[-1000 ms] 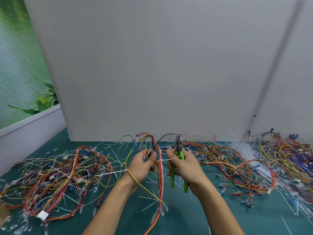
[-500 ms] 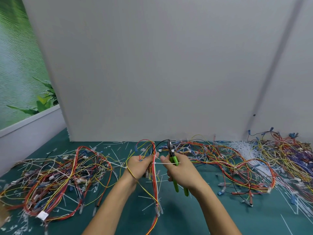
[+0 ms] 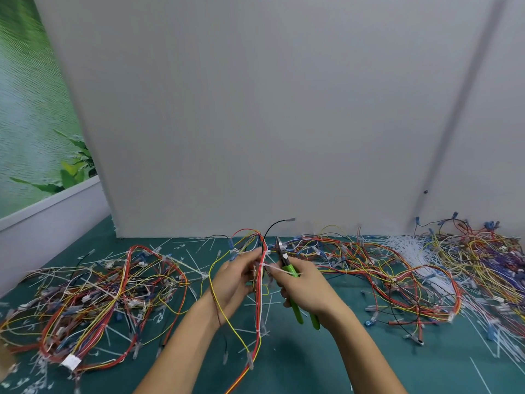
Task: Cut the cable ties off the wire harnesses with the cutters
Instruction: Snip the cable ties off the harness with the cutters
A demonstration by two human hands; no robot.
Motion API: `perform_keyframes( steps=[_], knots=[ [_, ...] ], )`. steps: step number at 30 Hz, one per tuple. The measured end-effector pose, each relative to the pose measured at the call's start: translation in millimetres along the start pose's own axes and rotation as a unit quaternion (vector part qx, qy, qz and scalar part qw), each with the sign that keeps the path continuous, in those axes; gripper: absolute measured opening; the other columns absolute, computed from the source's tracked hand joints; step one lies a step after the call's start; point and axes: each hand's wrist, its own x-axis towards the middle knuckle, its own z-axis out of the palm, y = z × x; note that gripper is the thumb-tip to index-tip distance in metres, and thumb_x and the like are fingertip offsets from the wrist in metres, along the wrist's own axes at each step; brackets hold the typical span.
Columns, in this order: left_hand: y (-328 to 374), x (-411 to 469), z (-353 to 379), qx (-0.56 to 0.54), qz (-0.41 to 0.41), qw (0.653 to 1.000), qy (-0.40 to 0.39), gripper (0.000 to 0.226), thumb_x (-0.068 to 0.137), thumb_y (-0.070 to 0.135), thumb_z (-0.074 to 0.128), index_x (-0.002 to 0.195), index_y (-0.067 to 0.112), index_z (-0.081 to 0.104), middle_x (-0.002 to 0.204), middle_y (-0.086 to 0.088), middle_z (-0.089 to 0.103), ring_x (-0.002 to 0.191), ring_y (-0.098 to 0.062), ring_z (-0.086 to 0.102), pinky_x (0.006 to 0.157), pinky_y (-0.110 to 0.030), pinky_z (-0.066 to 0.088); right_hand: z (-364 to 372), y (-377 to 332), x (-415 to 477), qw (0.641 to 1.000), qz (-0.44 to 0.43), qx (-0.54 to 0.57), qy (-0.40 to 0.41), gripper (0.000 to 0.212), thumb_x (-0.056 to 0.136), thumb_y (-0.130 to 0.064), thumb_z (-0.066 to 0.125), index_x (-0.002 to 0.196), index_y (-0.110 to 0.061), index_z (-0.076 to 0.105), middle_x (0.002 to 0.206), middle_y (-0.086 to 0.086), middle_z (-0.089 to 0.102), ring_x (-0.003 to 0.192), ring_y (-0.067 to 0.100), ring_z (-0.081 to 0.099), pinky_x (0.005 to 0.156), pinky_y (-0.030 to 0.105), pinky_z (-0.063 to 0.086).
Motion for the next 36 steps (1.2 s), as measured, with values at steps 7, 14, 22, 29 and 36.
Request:
perform_keyframes(
  steps=[7, 14, 22, 29, 36],
  knots=[
    [-1, -3, 0, 0.019, 0.025, 0.999, -0.042, 0.030, 0.078, 0.032, 0.078, 0.095, 0.008, 0.072, 0.085, -0.008, 0.071, 0.069, -0.013, 0.065, 0.058, -0.026, 0.052, 2, -1, 0, 0.999, 0.016, 0.035, -0.005, 0.031, 0.100, -0.040, 0.064, 0.096, -0.009, 0.066, 0.077, 0.004, 0.061, 0.067, 0.015, 0.055, 0.061, 0.031, 0.057],
    [-6, -3, 1, 0.090, 0.105, 0.990, 0.003, 0.013, 0.084, 0.013, 0.075, 0.075, 0.022, 0.078, 0.074, 0.001, 0.067, 0.067, -0.009, 0.057, 0.064, -0.021, 0.050, -3, -3, 1, 0.990, 0.025, 0.140, 0.009, 0.016, 0.099, -0.022, 0.067, 0.095, -0.009, 0.059, 0.067, -0.001, 0.054, 0.062, 0.016, 0.053, 0.065, 0.037, 0.055],
    [-5, -5, 3, 0.097, 0.154, 0.983, 0.002, 0.016, 0.069, 0.021, 0.074, 0.082, 0.012, 0.068, 0.071, 0.001, 0.061, 0.065, -0.009, 0.052, 0.065, -0.019, 0.048, -10, -3, 0, 0.971, -0.019, 0.220, -0.092, 0.017, 0.096, -0.029, 0.067, 0.086, -0.017, 0.061, 0.066, -0.002, 0.045, 0.060, 0.017, 0.050, 0.062, 0.037, 0.050],
    [-6, -5, 5, 0.092, 0.144, 0.985, -0.030, 0.022, 0.072, 0.009, 0.073, 0.091, 0.007, 0.062, 0.075, 0.002, 0.066, 0.072, -0.010, 0.061, 0.077, -0.023, 0.051, -5, -4, -4, 0.976, -0.062, 0.192, -0.076, 0.027, 0.097, -0.042, 0.068, 0.081, -0.020, 0.067, 0.067, 0.001, 0.049, 0.063, 0.018, 0.051, 0.064, 0.036, 0.053],
    [-8, -7, 10, -0.001, 0.098, 0.993, -0.073, 0.020, 0.078, 0.007, 0.061, 0.097, 0.001, 0.063, 0.089, -0.015, 0.070, 0.081, -0.031, 0.065, 0.068, -0.045, 0.054, -2, -9, -7, 0.976, -0.062, 0.196, -0.077, 0.030, 0.097, -0.035, 0.069, 0.069, -0.027, 0.068, 0.063, -0.003, 0.056, 0.060, 0.016, 0.054, 0.059, 0.036, 0.050]
  ],
)
